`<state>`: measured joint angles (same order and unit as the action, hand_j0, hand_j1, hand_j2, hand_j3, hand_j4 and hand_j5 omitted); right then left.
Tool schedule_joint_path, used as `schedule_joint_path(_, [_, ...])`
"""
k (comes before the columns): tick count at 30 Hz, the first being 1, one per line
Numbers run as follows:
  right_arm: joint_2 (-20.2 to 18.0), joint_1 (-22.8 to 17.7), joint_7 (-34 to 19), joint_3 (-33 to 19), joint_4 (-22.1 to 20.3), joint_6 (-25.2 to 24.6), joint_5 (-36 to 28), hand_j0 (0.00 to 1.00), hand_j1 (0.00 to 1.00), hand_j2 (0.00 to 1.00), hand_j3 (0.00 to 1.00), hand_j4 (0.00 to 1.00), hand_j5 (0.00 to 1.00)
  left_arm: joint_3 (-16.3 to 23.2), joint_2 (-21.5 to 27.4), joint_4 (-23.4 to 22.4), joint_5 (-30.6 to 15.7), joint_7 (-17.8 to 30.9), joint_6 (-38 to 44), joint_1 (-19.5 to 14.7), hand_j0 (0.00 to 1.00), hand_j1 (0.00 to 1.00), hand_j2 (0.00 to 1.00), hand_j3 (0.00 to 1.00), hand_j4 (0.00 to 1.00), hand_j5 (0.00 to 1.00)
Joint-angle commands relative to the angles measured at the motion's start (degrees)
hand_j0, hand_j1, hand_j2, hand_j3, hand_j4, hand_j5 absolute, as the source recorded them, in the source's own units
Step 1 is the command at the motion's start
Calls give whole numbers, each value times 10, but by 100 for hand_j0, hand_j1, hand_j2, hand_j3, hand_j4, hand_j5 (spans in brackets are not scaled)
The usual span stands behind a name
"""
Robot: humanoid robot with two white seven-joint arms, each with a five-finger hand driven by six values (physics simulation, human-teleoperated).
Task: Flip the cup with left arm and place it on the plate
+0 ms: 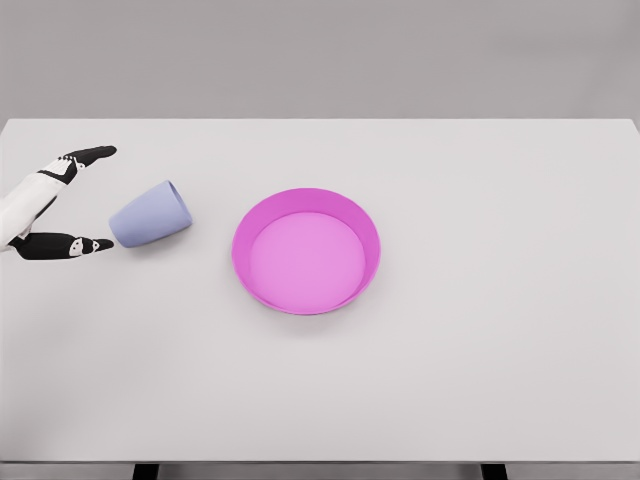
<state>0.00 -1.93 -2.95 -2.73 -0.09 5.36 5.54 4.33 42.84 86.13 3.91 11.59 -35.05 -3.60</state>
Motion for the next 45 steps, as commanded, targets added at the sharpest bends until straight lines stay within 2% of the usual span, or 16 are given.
schedule_joint_path(1, [0, 0, -4, -1, 0, 0, 0, 100, 100, 100, 100, 100, 100, -9, -8, 2, 17, 16, 0, 0, 100, 100, 100, 100, 100, 100])
schedule_joint_path(20, [0, 0, -4, -1, 0, 0, 0, 100, 100, 100, 100, 100, 100, -7, -7, 2, 19, 17, 0, 1, 100, 100, 100, 100, 100, 100])
schedule_joint_path(23, [0, 0, -4, -1, 0, 0, 0, 100, 100, 100, 100, 100, 100, -10, -7, -10, 20, 26, 0, 0, 100, 100, 100, 100, 100, 100])
schedule_joint_path(26, [0, 0, -4, -1, 0, 0, 0, 100, 100, 100, 100, 100, 100, -15, -7, -54, 19, 26, 0, -5, 100, 100, 100, 100, 100, 100])
schedule_joint_path(33, [0, 0, -4, -1, 0, 0, 0, 100, 100, 100, 100, 100, 100, -18, -9, -57, 18, 26, 0, -4, 100, 100, 100, 100, 100, 100])
schedule_joint_path(35, [0, 0, -4, -1, 0, 0, 0, 100, 100, 100, 100, 100, 100, -29, -12, -53, 15, 27, 0, -9, 100, 100, 100, 100, 100, 100])
schedule_joint_path(38, [0, 0, -4, -1, 0, 0, 0, 100, 100, 100, 100, 100, 100, -31, -13, -47, 12, 46, 0, -41, 100, 100, 100, 100, 100, 100])
schedule_joint_path(40, [0, 0, -4, -1, 0, 0, 0, 100, 100, 100, 100, 100, 100, -31, -32, -47, 10, 46, 0, -54, 100, 100, 100, 100, 100, 100])
schedule_joint_path(43, [0, 0, -4, -1, 0, 0, 0, 100, 100, 100, 100, 100, 100, -28, -31, -47, 11, 46, 0, -69, 100, 100, 100, 100, 100, 100])
schedule_joint_path(45, [0, 0, -4, -1, 0, 0, 0, 100, 100, 100, 100, 100, 100, -27, -28, -47, 12, 45, 0, -66, 100, 100, 100, 100, 100, 100])
